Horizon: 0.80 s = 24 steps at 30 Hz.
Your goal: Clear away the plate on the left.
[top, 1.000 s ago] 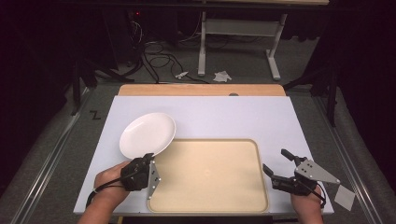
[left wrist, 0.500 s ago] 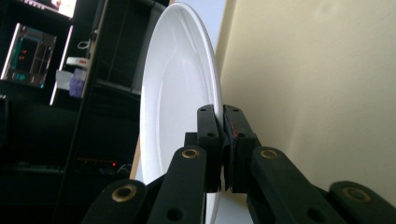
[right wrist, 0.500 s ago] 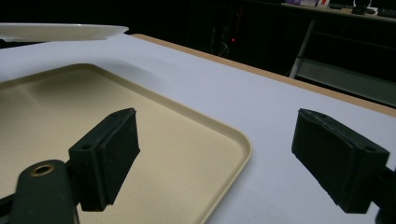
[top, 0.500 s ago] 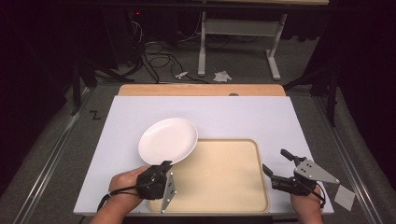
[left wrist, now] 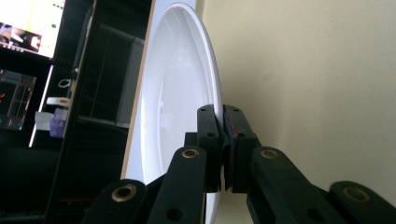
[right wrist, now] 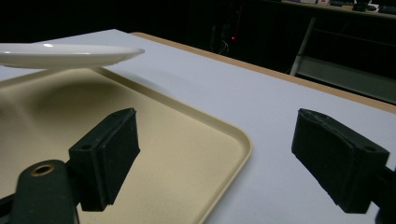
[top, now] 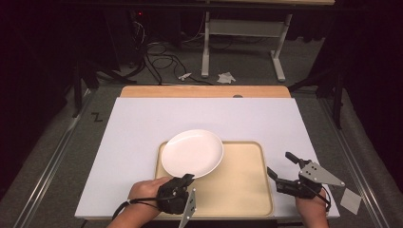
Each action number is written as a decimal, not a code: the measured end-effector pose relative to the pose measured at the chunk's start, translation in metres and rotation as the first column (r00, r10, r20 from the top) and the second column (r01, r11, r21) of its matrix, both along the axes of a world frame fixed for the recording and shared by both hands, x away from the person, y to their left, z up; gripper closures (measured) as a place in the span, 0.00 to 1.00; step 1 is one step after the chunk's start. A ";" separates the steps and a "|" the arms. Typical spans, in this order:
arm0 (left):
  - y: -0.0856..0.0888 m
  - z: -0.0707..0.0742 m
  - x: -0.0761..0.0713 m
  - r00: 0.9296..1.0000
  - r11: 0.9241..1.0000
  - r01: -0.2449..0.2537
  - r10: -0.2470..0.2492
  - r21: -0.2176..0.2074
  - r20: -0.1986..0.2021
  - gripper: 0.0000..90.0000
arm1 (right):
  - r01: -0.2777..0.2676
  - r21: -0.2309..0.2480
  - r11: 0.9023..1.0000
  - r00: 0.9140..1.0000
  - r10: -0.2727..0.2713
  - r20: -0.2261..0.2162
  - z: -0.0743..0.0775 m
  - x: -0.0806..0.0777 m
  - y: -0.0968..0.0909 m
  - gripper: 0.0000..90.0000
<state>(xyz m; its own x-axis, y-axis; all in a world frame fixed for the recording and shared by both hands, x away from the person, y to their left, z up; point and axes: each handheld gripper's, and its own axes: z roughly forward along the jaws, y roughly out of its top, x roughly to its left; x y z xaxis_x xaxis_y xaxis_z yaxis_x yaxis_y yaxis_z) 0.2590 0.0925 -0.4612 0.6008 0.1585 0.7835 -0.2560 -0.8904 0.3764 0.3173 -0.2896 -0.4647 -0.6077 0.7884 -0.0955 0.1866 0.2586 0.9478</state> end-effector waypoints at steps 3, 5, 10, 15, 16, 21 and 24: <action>-0.005 -0.001 -0.002 1.000 1.000 0.024 -0.024 0.000 -0.014 0.96 | 0.000 -0.004 1.000 1.000 0.000 0.001 0.000 0.000 0.000 0.17; -0.008 -0.002 -0.003 0.999 0.999 0.034 -0.034 0.006 -0.014 0.96 | 0.001 -0.005 1.000 1.000 -0.001 -0.002 0.000 0.000 0.000 0.17; -0.017 -0.006 -0.007 0.998 0.998 0.063 -0.063 0.022 -0.015 0.96 | 0.000 -0.005 1.000 1.000 0.000 -0.001 0.000 0.000 0.000 0.17; -0.024 -0.011 -0.008 0.996 0.995 0.092 -0.091 0.039 -0.020 0.96 | 0.001 -0.006 1.000 1.000 -0.001 -0.001 0.000 -0.001 0.000 0.17; -0.025 -0.012 -0.008 0.995 0.994 0.096 -0.095 0.046 -0.025 0.96 | -0.001 -0.009 1.000 1.000 0.001 0.002 0.000 0.000 0.000 0.17; -0.028 -0.015 -0.008 0.995 0.994 0.100 -0.098 0.055 -0.026 0.96 | 0.000 -0.005 1.000 1.000 0.000 0.002 0.000 0.000 0.000 0.17; -0.029 -0.016 -0.009 0.994 0.992 0.105 -0.104 0.065 -0.024 0.96 | 0.001 -0.004 1.000 1.000 -0.001 0.001 0.001 -0.001 0.000 0.17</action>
<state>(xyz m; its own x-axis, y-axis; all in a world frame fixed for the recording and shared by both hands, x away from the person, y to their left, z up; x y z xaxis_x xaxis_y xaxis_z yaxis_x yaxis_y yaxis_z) 0.2498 0.0632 -0.4773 0.6271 0.0422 0.7778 -0.3421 -0.8821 0.3238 0.3168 -0.2895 -0.4642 -0.6070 0.7885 -0.0992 0.1856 0.2620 0.9470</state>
